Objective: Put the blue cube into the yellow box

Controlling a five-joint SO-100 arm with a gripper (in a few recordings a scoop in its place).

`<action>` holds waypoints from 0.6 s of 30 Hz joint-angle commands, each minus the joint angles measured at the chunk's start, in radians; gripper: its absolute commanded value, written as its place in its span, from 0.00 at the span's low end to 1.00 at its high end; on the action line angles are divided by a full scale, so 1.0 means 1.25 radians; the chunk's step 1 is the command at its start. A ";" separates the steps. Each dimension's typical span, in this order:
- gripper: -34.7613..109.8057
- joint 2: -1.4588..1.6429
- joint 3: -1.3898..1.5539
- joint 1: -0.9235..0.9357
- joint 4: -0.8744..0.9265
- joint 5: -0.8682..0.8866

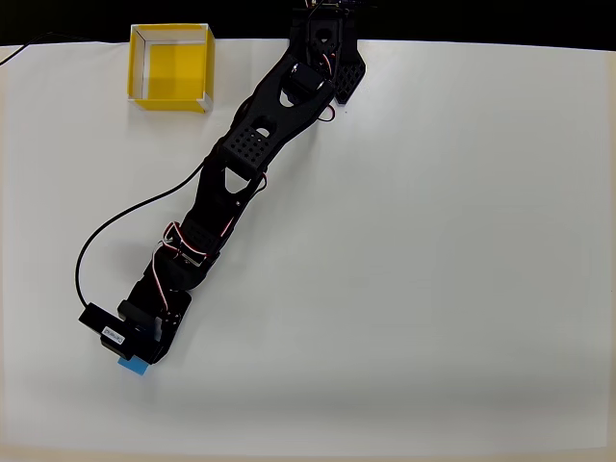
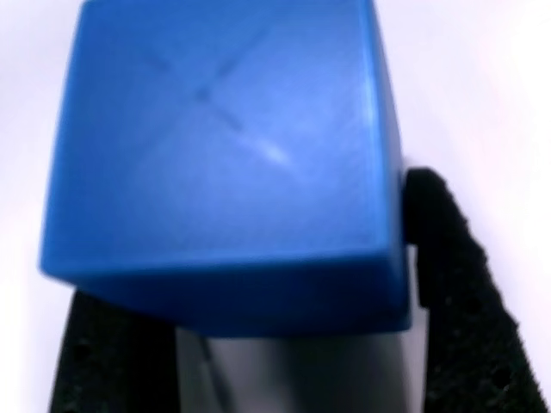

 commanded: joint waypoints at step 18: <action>0.36 0.658 0.304 0.039 0.198 0.060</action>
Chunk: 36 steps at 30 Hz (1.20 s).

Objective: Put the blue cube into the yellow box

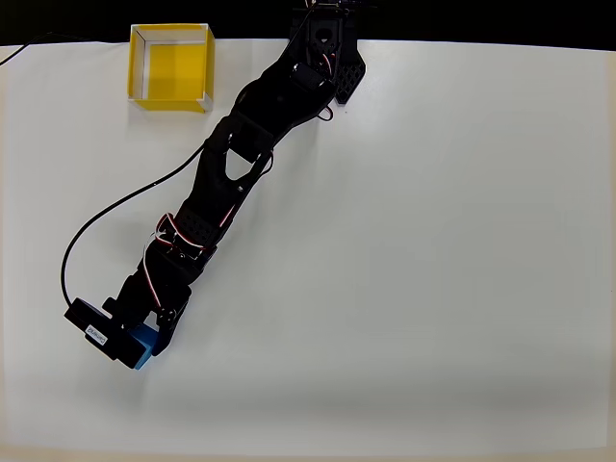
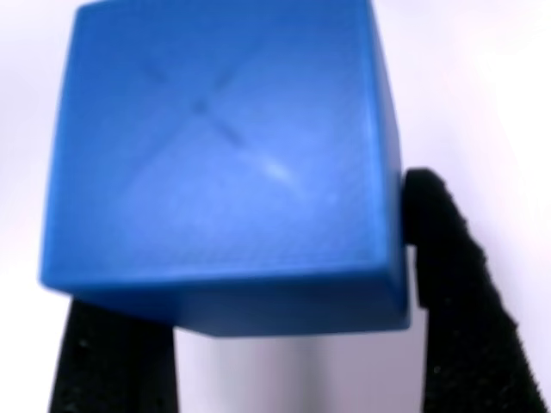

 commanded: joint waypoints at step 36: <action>0.36 1.053 0.709 0.680 0.312 0.042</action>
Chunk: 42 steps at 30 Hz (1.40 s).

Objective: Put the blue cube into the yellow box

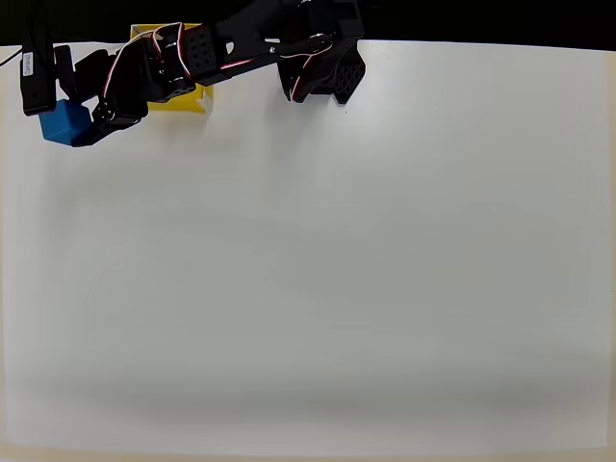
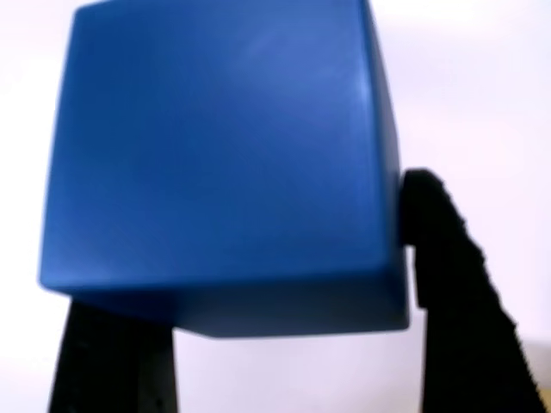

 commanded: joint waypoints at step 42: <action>0.35 0.626 0.389 0.266 0.372 -0.066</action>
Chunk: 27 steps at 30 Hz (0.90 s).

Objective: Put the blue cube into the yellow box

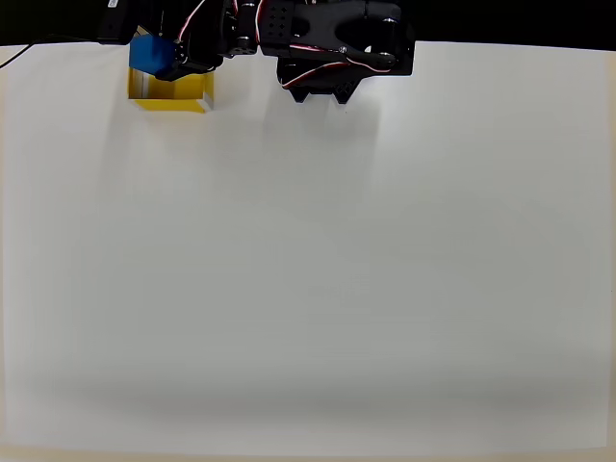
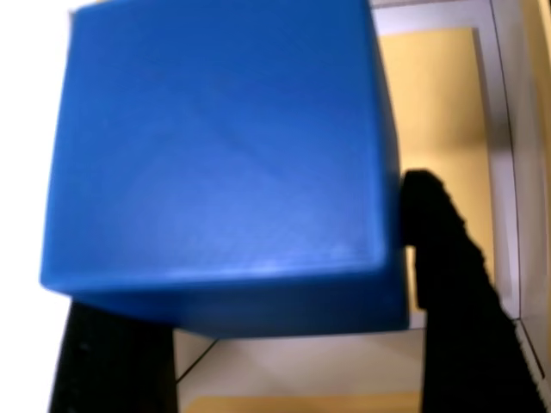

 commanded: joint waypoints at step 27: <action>0.36 0.160 0.066 0.032 0.128 -0.010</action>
